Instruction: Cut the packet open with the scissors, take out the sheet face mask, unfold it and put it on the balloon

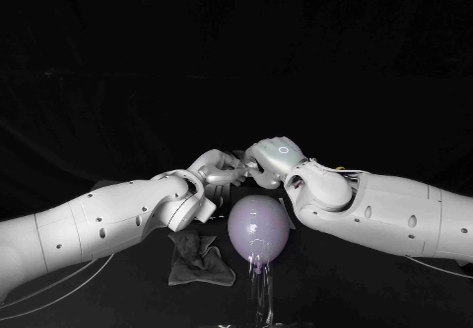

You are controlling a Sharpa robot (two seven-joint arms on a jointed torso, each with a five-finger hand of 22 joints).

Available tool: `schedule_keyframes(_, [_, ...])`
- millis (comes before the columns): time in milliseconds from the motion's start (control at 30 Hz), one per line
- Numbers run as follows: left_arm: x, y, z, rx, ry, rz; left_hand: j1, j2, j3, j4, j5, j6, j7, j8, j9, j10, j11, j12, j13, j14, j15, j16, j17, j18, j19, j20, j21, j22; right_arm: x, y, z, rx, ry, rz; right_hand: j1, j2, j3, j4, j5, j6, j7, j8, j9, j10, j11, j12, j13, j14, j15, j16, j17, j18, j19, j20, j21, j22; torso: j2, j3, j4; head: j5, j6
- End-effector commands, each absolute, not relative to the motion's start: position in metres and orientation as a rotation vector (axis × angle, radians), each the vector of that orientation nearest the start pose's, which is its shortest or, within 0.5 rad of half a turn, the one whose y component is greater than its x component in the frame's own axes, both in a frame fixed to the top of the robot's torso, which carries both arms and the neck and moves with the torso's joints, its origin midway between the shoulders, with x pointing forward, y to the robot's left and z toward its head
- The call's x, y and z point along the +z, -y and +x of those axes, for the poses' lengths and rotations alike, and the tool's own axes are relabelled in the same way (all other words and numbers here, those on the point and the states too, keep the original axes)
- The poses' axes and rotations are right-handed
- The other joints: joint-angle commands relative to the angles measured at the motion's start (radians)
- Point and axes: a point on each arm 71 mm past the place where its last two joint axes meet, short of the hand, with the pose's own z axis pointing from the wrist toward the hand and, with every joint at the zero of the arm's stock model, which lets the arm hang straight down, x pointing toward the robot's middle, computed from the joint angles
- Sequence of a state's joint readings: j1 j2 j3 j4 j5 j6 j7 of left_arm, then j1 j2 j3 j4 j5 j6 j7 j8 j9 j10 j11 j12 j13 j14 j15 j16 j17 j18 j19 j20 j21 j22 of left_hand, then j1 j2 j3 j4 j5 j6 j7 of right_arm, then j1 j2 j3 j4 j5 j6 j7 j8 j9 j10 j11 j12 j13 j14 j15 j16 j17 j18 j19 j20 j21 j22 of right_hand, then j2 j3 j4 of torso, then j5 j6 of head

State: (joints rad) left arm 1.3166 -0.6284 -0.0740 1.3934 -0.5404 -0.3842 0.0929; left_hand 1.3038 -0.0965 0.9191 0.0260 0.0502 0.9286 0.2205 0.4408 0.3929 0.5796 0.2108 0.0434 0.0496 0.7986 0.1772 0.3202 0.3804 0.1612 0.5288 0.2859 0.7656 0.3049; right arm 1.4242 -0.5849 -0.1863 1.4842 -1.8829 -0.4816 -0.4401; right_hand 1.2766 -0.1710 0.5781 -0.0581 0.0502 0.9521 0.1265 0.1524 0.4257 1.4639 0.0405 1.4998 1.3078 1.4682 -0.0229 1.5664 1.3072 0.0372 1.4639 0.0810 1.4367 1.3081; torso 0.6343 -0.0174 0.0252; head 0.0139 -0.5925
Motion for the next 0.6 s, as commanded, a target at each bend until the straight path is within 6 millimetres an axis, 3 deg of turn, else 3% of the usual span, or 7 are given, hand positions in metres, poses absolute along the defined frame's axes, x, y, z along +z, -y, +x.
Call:
schedule_keyframes(33, [-0.1427, -0.1251, 0.5188, -1.279, -1.647, -0.511, 0.007, -0.002, 0.000, -0.003, 0.004, 0.003, -0.005, 0.004, 0.003, 0.011, -0.003, 0.007, 0.001, -0.006, -0.002, 0.009, -0.001, -0.010, -0.005, 0.001, -0.003, -0.001, -0.1069, 0.0934, 0.5024, 0.365, -1.233, -0.426, -0.010, -0.005, -0.002, 0.011, -0.002, 0.000, 0.004, -0.008, -0.005, 0.068, 0.009, -0.001, 0.216, 0.103, 0.008, 0.004, 0.264, -0.005, 0.031, 0.005, -0.003, 0.220, 0.000, -0.0006, 0.0009, -0.003, 0.000])
schedule_keyframes(600, [-0.1429, -0.1224, 0.5172, -1.283, -1.661, -0.490, 0.006, -0.003, 0.000, -0.003, 0.004, 0.004, -0.005, 0.005, 0.003, 0.016, -0.004, 0.007, 0.002, -0.004, -0.003, 0.019, -0.001, -0.009, -0.003, 0.001, -0.001, 0.000, -0.1041, 0.0900, 0.5057, 0.368, -1.188, -0.417, -0.019, -0.004, -0.007, 0.025, -0.002, 0.002, 0.005, -0.014, -0.012, 0.067, 0.009, -0.002, 0.215, 0.103, 0.008, 0.004, 0.264, -0.005, 0.032, 0.006, -0.002, 0.220, 0.000, -0.0003, 0.0007, -0.005, -0.002])
